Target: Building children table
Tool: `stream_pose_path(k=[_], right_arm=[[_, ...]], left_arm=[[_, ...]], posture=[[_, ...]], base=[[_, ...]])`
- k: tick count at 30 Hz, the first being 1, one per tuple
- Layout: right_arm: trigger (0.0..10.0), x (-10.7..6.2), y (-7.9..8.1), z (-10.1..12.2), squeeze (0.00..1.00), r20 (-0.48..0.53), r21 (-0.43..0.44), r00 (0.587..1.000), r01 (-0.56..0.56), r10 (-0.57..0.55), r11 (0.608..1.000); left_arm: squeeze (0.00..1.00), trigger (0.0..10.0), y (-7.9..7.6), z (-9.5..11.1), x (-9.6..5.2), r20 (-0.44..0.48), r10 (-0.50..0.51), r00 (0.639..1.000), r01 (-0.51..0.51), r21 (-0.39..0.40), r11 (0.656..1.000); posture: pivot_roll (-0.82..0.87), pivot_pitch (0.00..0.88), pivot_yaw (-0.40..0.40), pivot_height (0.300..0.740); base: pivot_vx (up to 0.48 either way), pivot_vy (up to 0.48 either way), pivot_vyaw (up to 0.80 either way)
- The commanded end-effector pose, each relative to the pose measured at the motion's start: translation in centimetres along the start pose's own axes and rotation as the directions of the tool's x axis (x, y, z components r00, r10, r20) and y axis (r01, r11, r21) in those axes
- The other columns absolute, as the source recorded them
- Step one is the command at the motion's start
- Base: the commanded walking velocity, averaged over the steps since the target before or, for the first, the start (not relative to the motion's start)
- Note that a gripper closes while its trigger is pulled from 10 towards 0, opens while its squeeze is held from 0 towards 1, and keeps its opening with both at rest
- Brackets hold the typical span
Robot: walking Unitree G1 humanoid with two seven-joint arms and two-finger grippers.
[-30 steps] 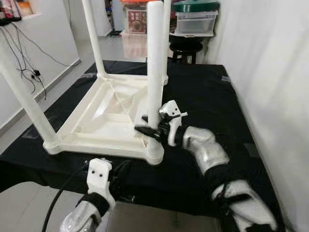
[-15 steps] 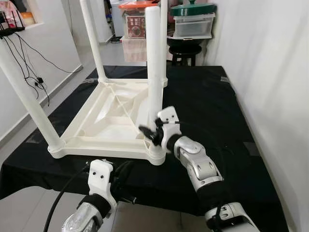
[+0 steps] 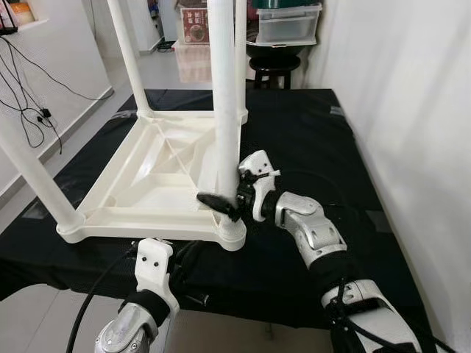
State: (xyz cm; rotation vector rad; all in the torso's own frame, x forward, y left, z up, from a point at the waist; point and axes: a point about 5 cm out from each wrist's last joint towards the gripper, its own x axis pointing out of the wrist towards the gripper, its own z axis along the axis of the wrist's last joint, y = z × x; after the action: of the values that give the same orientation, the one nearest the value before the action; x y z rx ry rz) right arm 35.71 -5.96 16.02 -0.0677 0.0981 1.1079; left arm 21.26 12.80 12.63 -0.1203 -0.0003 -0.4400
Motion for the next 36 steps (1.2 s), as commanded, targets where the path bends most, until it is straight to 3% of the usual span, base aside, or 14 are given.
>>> stream_pose_path(k=[1,14,16,17,19,20,22,25,28,31,32,33,34,36], right_arm=[[0.0,0.9,0.4,0.9,0.0,0.016,-0.032,0.997,-0.078,0.079,0.996],[0.0,0.4,-0.4,0.7,0.0,0.015,-0.05,0.995,-0.095,0.096,0.994],[0.0,0.0,-0.7,-0.5,0.0,-0.011,-0.031,1.0,0.02,-0.02,0.999],[0.0,0.0,-0.9,-1.2,0.0,-0.009,-0.02,0.977,0.212,-0.213,0.977],[0.0,0.0,-0.9,-1.2,0.0,-0.009,-0.02,0.977,0.212,-0.213,0.977],[0.0,-0.4,-0.2,-2.7,0.0,-0.028,0.062,0.9,0.436,-0.435,0.898],[0.0,-0.3,1.4,-3.6,0.0,-0.042,0.075,0.859,0.512,-0.51,0.856],[0.0,-0.1,1.9,-3.6,0.0,-0.045,0.077,0.842,0.54,-0.538,0.838],[0.0,0.8,2.1,-2.7,0.0,-0.012,0.026,0.886,0.464,-0.464,0.885],[0.0,0.8,1.4,-2.2,0.0,-0.01,0.008,0.884,0.467,-0.467,0.884],[10.0,0.7,0.9,-1.8,0.0,-0.006,-0.005,0.884,0.467,-0.467,0.884],[10.0,0.5,0.5,-1.6,0.0,-0.004,-0.01,0.882,0.471,-0.471,0.882],[10.0,0.4,0.3,-1.0,1.0,0.017,-0.022,0.906,0.423,-0.422,0.906],[10.0,0.4,0.2,-0.3,1.0,0.038,-0.032,0.946,0.325,-0.323,0.945]], left_arm=[[0.0,10.0,0.1,-0.6,0.0,-0.023,0.008,1.0,-0.008,-0.007,1.0],[0.0,10.0,0.0,-0.9,0.3,-0.026,0.009,1.0,-0.009,-0.012,1.0],[0.0,10.0,0.0,-1.1,0.4,-0.028,0.006,1.0,-0.007,-0.013,1.0],[0.0,10.0,0.0,-1.2,0.3,-0.029,0.005,1.0,-0.006,-0.012,1.0],[0.0,10.0,0.0,-1.2,0.3,-0.029,0.005,1.0,-0.006,-0.012,1.0],[0.0,10.0,0.1,-1.1,0.3,-0.028,0.005,1.0,-0.006,-0.011,1.0],[0.0,10.0,0.2,-1.1,0.4,-0.026,0.01,1.0,-0.01,-0.012,1.0],[0.0,10.0,0.4,-0.5,0.5,0.004,0.035,0.999,-0.035,-0.023,0.999],[0.0,10.0,0.4,0.1,0.8,-0.005,0.041,0.999,-0.041,-0.002,0.999],[0.0,10.0,0.1,0.1,0.9,-0.04,0.036,0.999,-0.035,0.015,0.999],[0.0,10.0,0.0,0.0,0.9,-0.063,0.041,0.997,-0.04,0.018,0.999],[0.0,10.0,0.0,-0.1,1.0,-0.074,0.047,0.996,-0.046,0.016,0.999],[0.0,10.0,0.2,-0.3,0.8,-0.084,0.057,0.995,-0.056,0.018,0.998],[0.0,10.0,0.3,-0.3,0.6,-0.072,0.06,0.996,-0.06,0.004,0.998]], posture=[[0.02,0.0,0.006,0.74],[0.02,0.0,-0.004,0.74],[0.01,0.0,-0.014,0.74],[0.01,0.0,-0.021,0.74],[0.01,0.0,-0.021,0.74],[0.0,0.0,-0.02,0.74],[-0.01,0.0,0.012,0.74],[-0.02,0.0,0.014,0.74],[-0.01,0.0,0.009,0.74],[-0.03,0.0,0.016,0.74],[-0.03,0.0,0.022,0.74],[-0.03,0.0,0.023,0.74],[-0.03,0.0,0.029,0.74],[-0.03,0.0,0.032,0.74]], base=[[0.0,0.0,0.0],[0.0,0.0,0.0],[0.0,0.0,0.0],[0.0,0.0,0.0],[0.0,0.0,0.0],[0.0,0.0,0.0],[0.0,0.0,0.0],[0.0,0.0,0.0],[0.0,0.0,0.0],[0.0,0.0,0.0],[0.0,0.0,0.0],[0.0,0.0,0.0],[0.0,0.0,0.0],[0.0,0.0,0.0]])
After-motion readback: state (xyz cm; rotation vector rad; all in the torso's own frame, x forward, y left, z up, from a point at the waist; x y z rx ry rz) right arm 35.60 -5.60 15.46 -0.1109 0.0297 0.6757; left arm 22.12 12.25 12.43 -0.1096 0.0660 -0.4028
